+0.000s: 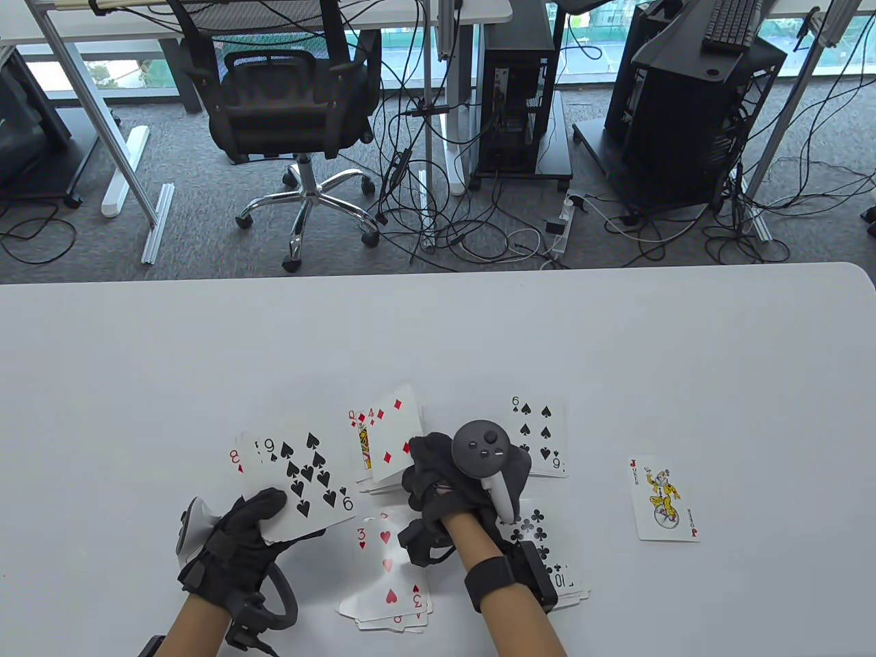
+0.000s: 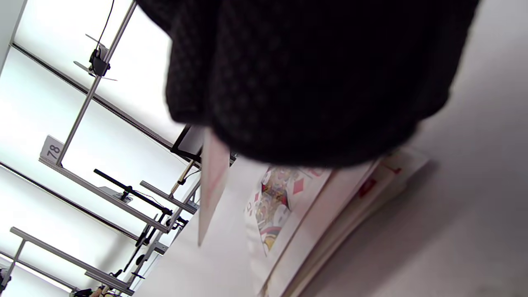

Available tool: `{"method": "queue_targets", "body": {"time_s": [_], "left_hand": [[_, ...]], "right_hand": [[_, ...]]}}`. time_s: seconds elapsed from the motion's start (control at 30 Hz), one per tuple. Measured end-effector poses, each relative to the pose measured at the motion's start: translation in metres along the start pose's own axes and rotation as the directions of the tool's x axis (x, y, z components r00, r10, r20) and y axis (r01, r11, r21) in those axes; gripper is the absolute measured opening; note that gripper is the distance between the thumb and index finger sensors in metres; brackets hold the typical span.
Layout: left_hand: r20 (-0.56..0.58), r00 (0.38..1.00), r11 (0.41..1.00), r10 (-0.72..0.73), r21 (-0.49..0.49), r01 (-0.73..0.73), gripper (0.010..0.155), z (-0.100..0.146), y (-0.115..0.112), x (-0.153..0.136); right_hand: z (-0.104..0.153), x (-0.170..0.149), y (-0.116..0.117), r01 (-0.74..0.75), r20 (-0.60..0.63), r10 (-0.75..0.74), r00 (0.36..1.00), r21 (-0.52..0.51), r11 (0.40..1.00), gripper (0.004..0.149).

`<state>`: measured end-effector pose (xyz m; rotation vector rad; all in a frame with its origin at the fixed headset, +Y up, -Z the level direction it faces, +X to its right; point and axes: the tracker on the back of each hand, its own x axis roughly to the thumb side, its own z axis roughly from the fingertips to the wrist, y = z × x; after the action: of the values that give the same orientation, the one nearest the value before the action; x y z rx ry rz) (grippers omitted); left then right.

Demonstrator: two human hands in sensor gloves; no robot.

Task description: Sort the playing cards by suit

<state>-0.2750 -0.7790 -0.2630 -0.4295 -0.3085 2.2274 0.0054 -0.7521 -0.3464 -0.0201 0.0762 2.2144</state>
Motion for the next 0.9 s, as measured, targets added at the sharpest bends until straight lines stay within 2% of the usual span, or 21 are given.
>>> {"method": "queue_targets", "body": {"time_s": [0.07,0.13,0.23,0.4,0.5,0.67,0.77,0.87,0.9], "left_hand": [[-0.001,1.000,1.000,0.000,0.002,0.000,0.054,0.000,-0.001,0.000],[0.000,1.000,1.000,0.000,0.001,0.000,0.054,0.000,-0.001,0.001],[-0.001,1.000,1.000,0.005,-0.001,-0.005,0.054,0.000,-0.001,0.001],[-0.009,1.000,1.000,0.004,-0.001,-0.004,0.054,0.000,-0.001,0.000],[-0.011,1.000,1.000,0.004,0.000,-0.004,0.054,0.000,-0.001,0.000],[-0.018,1.000,1.000,0.001,0.003,-0.001,0.054,0.000,-0.001,-0.001],[-0.027,1.000,1.000,-0.003,0.013,0.003,0.054,0.000,-0.001,-0.002],[-0.034,0.999,1.000,-0.005,0.015,0.005,0.054,-0.001,-0.001,-0.002],[-0.036,0.999,1.000,-0.005,0.017,0.006,0.054,-0.001,-0.001,-0.003]], "right_hand": [[-0.009,0.003,0.009,-0.147,-0.037,0.148,0.988,0.027,0.989,0.041],[-0.014,0.006,0.017,-0.313,-0.059,0.316,0.947,0.064,0.948,0.042],[-0.020,0.010,0.028,-0.520,-0.039,0.525,0.850,0.091,0.849,0.045],[-0.022,0.013,0.042,-0.699,-0.019,0.706,0.708,0.118,0.705,0.049],[-0.022,0.013,0.045,-0.736,0.009,0.741,0.672,0.118,0.666,0.050],[-0.016,0.020,0.035,-0.667,0.042,0.667,0.744,0.101,0.738,0.053],[-0.007,0.031,0.022,-0.558,0.116,0.551,0.826,0.038,0.829,0.054],[0.009,0.039,0.012,-0.374,0.212,0.371,0.904,-0.027,0.927,0.054],[0.013,0.040,0.010,-0.332,0.223,0.331,0.917,-0.032,0.943,0.055]]}}
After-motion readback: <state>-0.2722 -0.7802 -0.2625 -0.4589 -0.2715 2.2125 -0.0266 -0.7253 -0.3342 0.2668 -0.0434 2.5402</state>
